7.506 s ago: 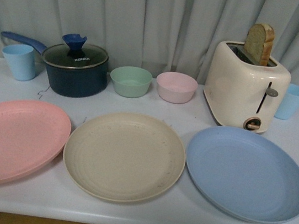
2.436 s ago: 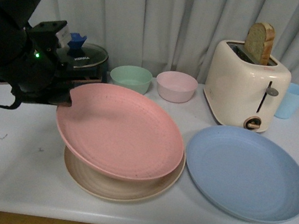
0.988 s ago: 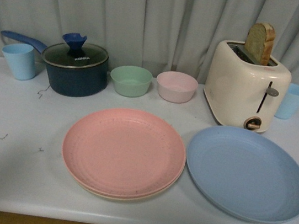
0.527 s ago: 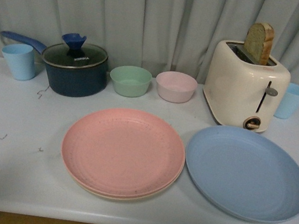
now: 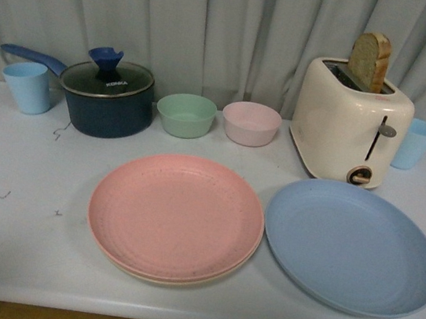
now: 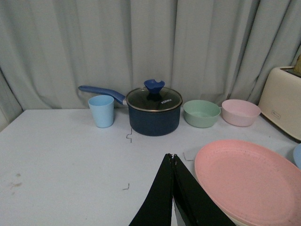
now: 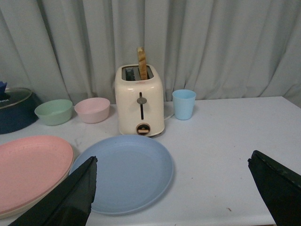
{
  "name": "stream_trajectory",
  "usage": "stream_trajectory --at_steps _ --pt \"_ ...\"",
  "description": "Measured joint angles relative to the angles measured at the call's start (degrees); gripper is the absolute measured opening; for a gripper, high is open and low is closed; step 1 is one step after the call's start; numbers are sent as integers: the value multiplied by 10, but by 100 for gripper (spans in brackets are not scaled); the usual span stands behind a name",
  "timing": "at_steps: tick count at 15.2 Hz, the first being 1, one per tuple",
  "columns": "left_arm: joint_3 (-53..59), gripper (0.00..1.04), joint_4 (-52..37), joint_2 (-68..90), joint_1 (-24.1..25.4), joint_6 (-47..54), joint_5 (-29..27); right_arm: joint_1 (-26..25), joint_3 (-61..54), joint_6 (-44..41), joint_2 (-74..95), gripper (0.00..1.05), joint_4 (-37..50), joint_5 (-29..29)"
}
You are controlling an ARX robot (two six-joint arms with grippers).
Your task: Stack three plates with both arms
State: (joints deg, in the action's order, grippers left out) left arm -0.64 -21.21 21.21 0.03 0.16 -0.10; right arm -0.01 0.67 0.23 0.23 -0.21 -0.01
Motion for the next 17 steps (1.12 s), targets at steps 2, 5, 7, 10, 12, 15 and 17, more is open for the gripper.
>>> stream_trajectory --at_steps 2,5,7,10,12,15,17 --pt "0 2 24 -24 0 0 0 0 0 0 0 98 0 0" --pt "0 2 57 -58 0 0 0 0 0 0 0 98 0 0" --pt "0 2 79 -79 0 0 0 0 0 0 0 98 0 0" --pt "0 2 107 -106 0 0 0 0 0 0 0 98 0 0" --pt "-1 2 143 -133 0 0 0 0 0 0 0 98 0 0" --pt "0 2 218 -208 0 0 1 0 0 0 0 98 1 0" --pt "0 5 213 -208 0 -1 1 0 0 0 0 98 0 0"
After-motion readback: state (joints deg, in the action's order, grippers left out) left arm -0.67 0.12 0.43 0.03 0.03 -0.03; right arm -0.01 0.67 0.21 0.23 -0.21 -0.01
